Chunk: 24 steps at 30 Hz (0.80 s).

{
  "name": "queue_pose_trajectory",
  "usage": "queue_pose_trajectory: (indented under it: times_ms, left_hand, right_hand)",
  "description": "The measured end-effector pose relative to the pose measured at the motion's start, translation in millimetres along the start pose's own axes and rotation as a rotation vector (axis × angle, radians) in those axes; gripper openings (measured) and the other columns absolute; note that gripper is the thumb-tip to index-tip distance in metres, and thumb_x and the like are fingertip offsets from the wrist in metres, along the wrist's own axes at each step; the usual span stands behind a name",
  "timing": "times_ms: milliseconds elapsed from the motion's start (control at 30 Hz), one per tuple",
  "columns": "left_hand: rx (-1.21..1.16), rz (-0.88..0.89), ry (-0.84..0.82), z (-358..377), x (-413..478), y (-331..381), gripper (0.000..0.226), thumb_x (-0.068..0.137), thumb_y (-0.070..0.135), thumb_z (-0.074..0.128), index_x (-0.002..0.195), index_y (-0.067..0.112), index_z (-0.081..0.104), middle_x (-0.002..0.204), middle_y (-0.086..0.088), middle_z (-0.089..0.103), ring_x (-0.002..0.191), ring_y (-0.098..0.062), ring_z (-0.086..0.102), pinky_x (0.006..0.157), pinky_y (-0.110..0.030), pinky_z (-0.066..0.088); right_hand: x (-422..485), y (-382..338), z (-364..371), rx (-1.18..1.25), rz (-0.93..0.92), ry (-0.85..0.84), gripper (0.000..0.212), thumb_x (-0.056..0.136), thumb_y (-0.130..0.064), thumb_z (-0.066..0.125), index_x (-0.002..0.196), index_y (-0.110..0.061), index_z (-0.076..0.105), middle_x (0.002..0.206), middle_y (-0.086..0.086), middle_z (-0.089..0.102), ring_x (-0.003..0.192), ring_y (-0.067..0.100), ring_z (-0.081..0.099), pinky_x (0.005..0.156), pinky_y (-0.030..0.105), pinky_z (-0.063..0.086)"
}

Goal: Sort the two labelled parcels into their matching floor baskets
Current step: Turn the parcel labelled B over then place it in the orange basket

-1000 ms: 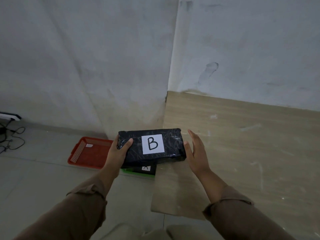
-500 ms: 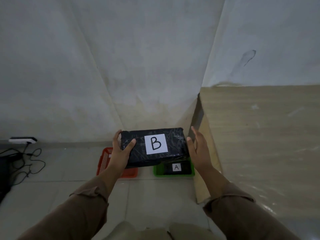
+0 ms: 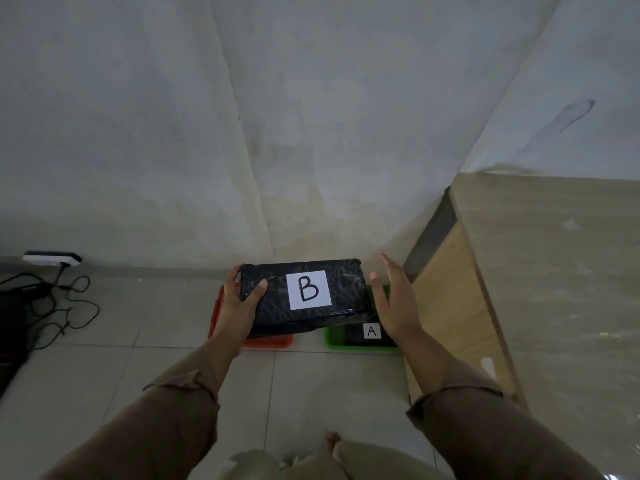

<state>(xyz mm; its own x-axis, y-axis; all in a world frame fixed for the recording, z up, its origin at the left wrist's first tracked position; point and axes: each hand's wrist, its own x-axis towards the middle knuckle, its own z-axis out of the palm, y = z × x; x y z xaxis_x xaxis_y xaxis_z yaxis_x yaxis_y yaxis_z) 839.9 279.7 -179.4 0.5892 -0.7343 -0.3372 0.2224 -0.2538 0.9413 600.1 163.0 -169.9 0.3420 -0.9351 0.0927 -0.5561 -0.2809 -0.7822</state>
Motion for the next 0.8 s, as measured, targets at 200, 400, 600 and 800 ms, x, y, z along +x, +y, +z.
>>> queue_pose_trajectory:
  times_ms: [200, 400, 600, 800]
  left_hand:
    - [-0.031, -0.047, 0.036, -50, 33, 2, 0.049, 0.086, 0.025, 0.063, 0.124, 0.041, 0.035, 0.131, -0.011, 0.05, 0.113, -0.029, 0.057, 0.093, -0.048, 0.051]
    - [0.01, -0.132, 0.011, -116, 81, 0, 0.058, 0.089, 0.022, 0.059, 0.137, 0.032, 0.027, 0.128, -0.01, 0.051, 0.109, -0.031, 0.059, 0.084, -0.043, 0.053]
    - [0.083, -0.164, -0.028, -165, 138, -25, 0.056, 0.089, 0.021, 0.059, 0.135, 0.032, 0.028, 0.12, -0.008, 0.053, 0.109, -0.032, 0.059, 0.086, -0.045, 0.052]
    - [0.12, -0.215, -0.028, -187, 199, -112, 0.048, 0.088, 0.025, 0.06, 0.126, 0.04, 0.034, 0.11, -0.003, 0.057, 0.094, -0.025, 0.064, 0.068, -0.04, 0.058]
  right_hand:
    - [20, -23, 50, 0.003, 0.003, -0.02, 0.047, 0.097, -0.033, 0.04, 0.142, -0.02, 0.031, 0.145, 0.005, 0.041, 0.131, 0.01, 0.032, 0.105, 0.023, 0.023]
    - [30, -52, 134, 0.013, 0.055, 0.043, 0.047, 0.097, -0.031, 0.041, 0.141, -0.016, 0.033, 0.144, 0.007, 0.043, 0.133, 0.015, 0.035, 0.106, 0.022, 0.023]
    - [30, -56, 220, 0.06, 0.139, 0.063, 0.046, 0.097, -0.028, 0.041, 0.139, -0.011, 0.035, 0.14, 0.011, 0.046, 0.132, 0.021, 0.038, 0.104, 0.022, 0.027]
    - [39, 1, 309, 0.052, 0.21, 0.053, 0.046, 0.097, -0.028, 0.043, 0.139, -0.012, 0.036, 0.142, 0.011, 0.045, 0.133, 0.023, 0.037, 0.108, 0.027, 0.026]
